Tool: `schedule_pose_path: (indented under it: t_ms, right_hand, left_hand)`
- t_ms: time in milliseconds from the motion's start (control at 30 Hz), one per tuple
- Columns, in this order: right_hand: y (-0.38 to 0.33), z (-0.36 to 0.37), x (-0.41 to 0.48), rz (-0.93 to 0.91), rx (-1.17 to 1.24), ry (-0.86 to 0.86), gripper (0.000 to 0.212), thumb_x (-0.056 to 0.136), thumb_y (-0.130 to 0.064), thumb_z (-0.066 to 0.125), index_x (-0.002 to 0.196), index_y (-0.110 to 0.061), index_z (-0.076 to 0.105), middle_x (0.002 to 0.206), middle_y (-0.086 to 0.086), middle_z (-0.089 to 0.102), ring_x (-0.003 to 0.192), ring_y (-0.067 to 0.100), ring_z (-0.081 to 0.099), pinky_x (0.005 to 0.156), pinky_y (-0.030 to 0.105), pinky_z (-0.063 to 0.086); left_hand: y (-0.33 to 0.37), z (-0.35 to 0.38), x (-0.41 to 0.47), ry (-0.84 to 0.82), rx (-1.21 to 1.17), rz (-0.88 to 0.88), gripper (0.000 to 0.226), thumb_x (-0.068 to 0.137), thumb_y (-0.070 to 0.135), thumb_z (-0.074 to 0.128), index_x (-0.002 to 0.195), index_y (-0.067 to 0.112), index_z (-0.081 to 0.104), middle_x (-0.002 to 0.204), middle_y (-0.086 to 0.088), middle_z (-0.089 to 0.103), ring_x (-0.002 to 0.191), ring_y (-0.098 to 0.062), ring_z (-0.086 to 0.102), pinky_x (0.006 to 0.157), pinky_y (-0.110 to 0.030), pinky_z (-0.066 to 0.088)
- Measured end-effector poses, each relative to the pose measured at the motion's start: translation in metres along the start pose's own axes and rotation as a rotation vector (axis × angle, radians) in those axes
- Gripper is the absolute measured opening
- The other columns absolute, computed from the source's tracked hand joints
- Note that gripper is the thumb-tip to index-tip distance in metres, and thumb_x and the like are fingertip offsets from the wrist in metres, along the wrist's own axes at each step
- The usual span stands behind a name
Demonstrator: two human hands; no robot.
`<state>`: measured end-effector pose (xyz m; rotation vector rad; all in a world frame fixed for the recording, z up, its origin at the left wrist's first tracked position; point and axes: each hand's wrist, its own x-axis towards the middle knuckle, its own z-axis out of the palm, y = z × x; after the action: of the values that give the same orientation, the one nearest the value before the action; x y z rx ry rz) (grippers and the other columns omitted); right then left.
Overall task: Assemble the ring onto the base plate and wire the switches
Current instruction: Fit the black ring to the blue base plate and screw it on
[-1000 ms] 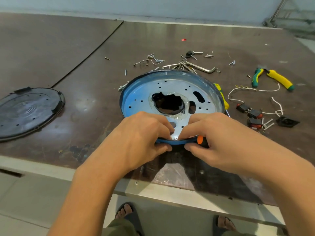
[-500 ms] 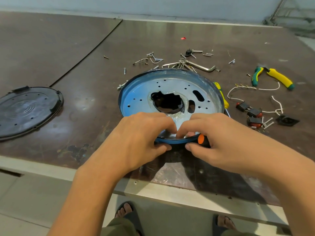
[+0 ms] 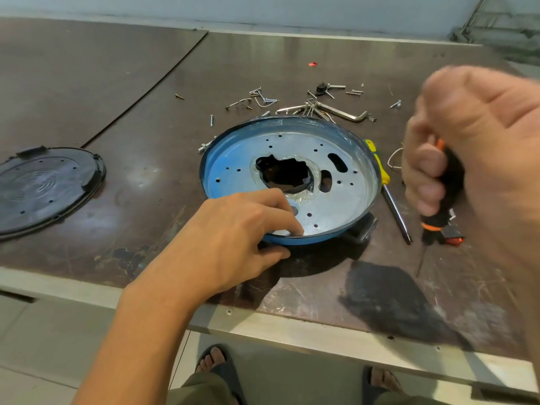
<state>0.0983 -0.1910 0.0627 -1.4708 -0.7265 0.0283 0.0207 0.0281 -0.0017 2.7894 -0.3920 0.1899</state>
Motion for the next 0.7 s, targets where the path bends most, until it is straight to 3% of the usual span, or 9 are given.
schedule_pose_path:
  t_ms: [67,167,200,267,400,600,700]
  right_hand:
    - [0.008,0.001,-0.002,0.017,-0.168,-0.051,0.024,0.091,-0.034,0.071,0.075,-0.019,0.061,0.052,-0.002,0.045,0.038,0.013,0.037,0.040,0.020,0.032]
    - [0.024,0.013,-0.006,0.014,-0.663,-0.226,0.014,0.089,-0.032,0.069,0.076,-0.024,0.068,0.055,-0.007,0.053,0.048,0.008,0.045,0.049,0.019,0.035]
    - [0.027,0.018,-0.007,0.035,-0.727,-0.260,0.011,0.088,-0.030,0.067,0.078,-0.027,0.068,0.056,-0.007,0.054,0.051,0.010,0.047,0.052,0.022,0.036]
    - [0.028,0.025,-0.008,0.084,-0.678,-0.264,0.006,0.087,-0.023,0.065,0.083,-0.028,0.066,0.058,-0.005,0.051,0.053,0.010,0.044,0.053,0.025,0.036]
    - [0.023,0.022,-0.005,0.153,-0.466,-0.184,0.016,0.086,-0.012,0.066,0.093,-0.026,0.061,0.068,-0.007,0.049,0.052,0.006,0.039,0.052,0.021,0.034]
    - [0.018,0.016,-0.006,0.196,-0.158,-0.069,0.030,0.083,-0.008,0.058,0.108,-0.024,0.058,0.090,0.000,0.057,0.062,0.022,0.051,0.054,0.051,0.042]
    - [0.021,0.014,-0.006,0.209,-0.030,-0.082,0.029,0.088,-0.018,0.059,0.116,-0.023,0.052,0.082,0.016,0.058,0.064,0.022,0.052,0.059,0.046,0.045]
  left_hand:
    - [-0.001,0.001,0.001,0.007,-0.003,0.007,0.026,0.080,0.039,0.074,0.106,0.042,0.071,0.115,0.024,0.059,0.100,-0.005,0.061,0.076,-0.035,0.060]
    - [-0.003,0.002,0.001,0.025,-0.027,0.002,0.025,0.079,0.037,0.074,0.104,0.037,0.072,0.112,0.022,0.065,0.101,-0.006,0.063,0.078,-0.037,0.060]
    - [-0.003,0.002,0.001,0.031,-0.036,-0.004,0.025,0.078,0.037,0.074,0.103,0.035,0.073,0.110,0.020,0.066,0.100,-0.007,0.064,0.079,-0.038,0.060]
    - [-0.004,0.002,0.001,0.036,-0.048,-0.011,0.026,0.078,0.037,0.074,0.103,0.035,0.071,0.106,0.018,0.067,0.097,-0.008,0.065,0.078,-0.039,0.060]
    - [-0.003,0.001,0.000,0.009,-0.030,0.021,0.028,0.081,0.032,0.077,0.108,0.038,0.073,0.113,0.020,0.065,0.100,-0.009,0.064,0.076,-0.040,0.059]
    - [0.001,-0.002,0.001,-0.015,0.010,0.033,0.028,0.086,0.029,0.072,0.113,0.034,0.073,0.118,0.022,0.063,0.104,-0.006,0.062,0.081,-0.036,0.058]
    - [0.003,-0.002,0.001,-0.019,-0.002,0.032,0.026,0.087,0.025,0.072,0.111,0.034,0.071,0.116,0.021,0.062,0.102,-0.007,0.062,0.083,-0.034,0.057]
